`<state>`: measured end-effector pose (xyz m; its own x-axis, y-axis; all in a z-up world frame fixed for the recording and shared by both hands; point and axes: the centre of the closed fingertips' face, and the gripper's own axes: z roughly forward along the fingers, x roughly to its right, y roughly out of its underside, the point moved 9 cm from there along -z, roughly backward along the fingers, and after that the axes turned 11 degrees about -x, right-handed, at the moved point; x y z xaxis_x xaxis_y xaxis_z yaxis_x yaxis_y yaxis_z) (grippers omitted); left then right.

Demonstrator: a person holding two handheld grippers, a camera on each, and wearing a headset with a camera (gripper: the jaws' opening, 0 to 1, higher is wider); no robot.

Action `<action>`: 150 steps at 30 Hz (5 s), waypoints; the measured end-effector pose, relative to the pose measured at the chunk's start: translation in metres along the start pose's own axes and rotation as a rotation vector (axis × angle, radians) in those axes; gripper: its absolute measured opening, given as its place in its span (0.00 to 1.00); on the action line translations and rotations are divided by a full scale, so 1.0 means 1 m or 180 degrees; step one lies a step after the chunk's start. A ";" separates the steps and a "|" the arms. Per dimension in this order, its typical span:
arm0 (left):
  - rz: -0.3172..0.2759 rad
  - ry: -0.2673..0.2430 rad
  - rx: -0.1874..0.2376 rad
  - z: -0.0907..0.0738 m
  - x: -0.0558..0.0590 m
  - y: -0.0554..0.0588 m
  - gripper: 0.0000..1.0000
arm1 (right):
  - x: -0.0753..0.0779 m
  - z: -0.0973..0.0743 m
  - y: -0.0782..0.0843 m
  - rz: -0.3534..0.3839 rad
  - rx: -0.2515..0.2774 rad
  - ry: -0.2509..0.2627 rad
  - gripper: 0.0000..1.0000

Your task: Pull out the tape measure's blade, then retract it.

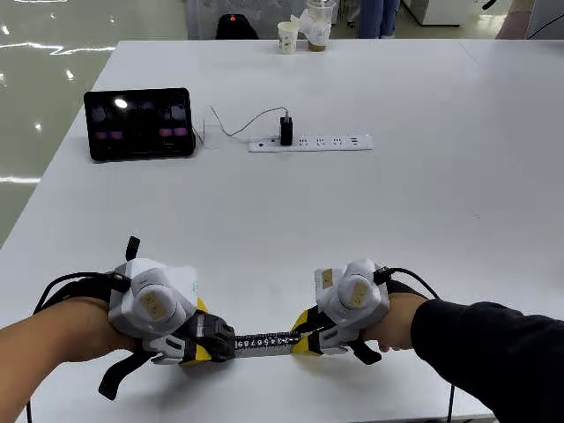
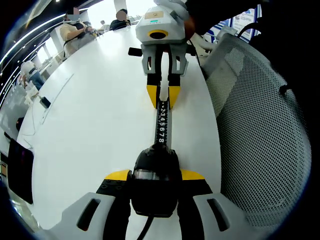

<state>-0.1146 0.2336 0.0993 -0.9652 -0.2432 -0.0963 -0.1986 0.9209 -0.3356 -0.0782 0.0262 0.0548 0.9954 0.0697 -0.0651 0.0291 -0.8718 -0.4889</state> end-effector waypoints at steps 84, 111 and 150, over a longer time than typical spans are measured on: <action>0.0008 -0.0008 0.0029 0.001 0.000 0.000 0.30 | 0.000 -0.022 0.036 0.0120 -0.0017 0.0030 0.10; 0.0001 -0.0007 0.0039 0.002 0.000 0.000 0.30 | 0.000 -0.030 0.046 0.0143 -0.0056 0.0037 0.10; 0.0051 0.0011 -0.0012 0.002 0.000 -0.005 0.29 | 0.004 -0.047 0.075 0.0256 -0.0127 0.0082 0.10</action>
<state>-0.1133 0.2286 0.0995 -0.9688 -0.2275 -0.0984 -0.1838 0.9258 -0.3304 -0.0681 -0.0611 0.0586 0.9967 -0.0135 -0.0802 -0.0481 -0.8927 -0.4480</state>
